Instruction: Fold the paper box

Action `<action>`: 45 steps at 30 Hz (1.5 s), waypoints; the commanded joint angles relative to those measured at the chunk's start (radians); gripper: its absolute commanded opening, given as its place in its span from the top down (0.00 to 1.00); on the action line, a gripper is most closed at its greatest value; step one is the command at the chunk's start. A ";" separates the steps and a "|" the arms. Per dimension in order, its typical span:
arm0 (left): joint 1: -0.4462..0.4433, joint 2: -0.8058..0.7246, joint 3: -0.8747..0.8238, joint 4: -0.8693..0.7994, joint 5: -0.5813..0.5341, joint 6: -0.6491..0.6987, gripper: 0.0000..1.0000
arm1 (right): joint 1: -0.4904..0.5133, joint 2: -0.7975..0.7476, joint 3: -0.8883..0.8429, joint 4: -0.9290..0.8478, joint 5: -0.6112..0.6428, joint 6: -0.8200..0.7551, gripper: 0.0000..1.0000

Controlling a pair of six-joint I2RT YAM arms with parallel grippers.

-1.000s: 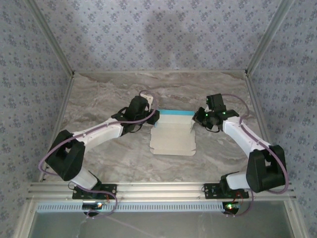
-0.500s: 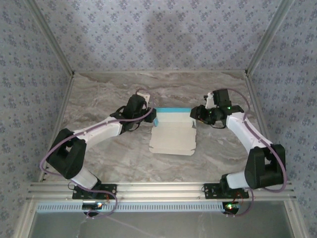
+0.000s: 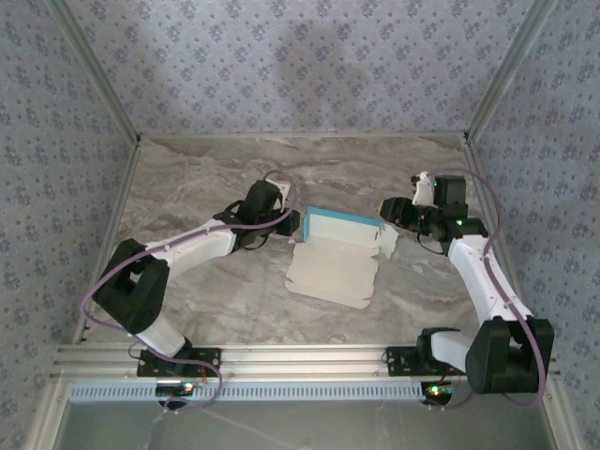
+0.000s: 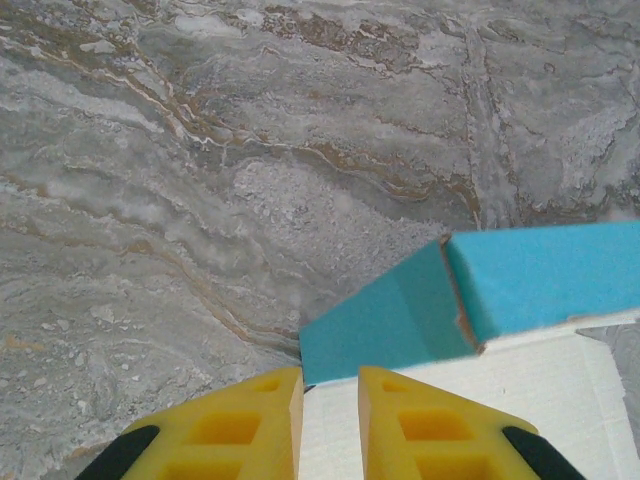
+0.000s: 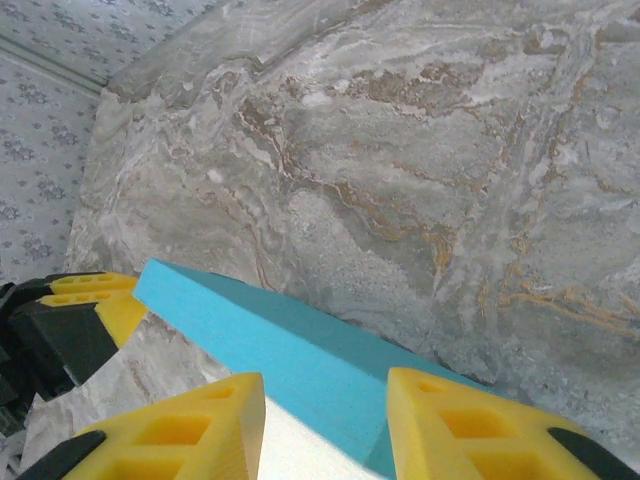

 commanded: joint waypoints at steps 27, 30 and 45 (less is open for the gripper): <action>0.056 0.131 0.279 -0.029 0.109 0.020 0.55 | 0.070 -0.017 -0.269 0.143 0.271 -0.020 0.77; 0.055 0.162 0.303 -0.056 0.146 0.013 0.54 | 0.115 -0.010 -0.279 0.181 0.277 -0.024 0.77; 0.042 -0.002 0.165 -0.155 -0.086 0.055 0.21 | 0.241 0.038 -0.301 0.252 0.378 0.040 0.77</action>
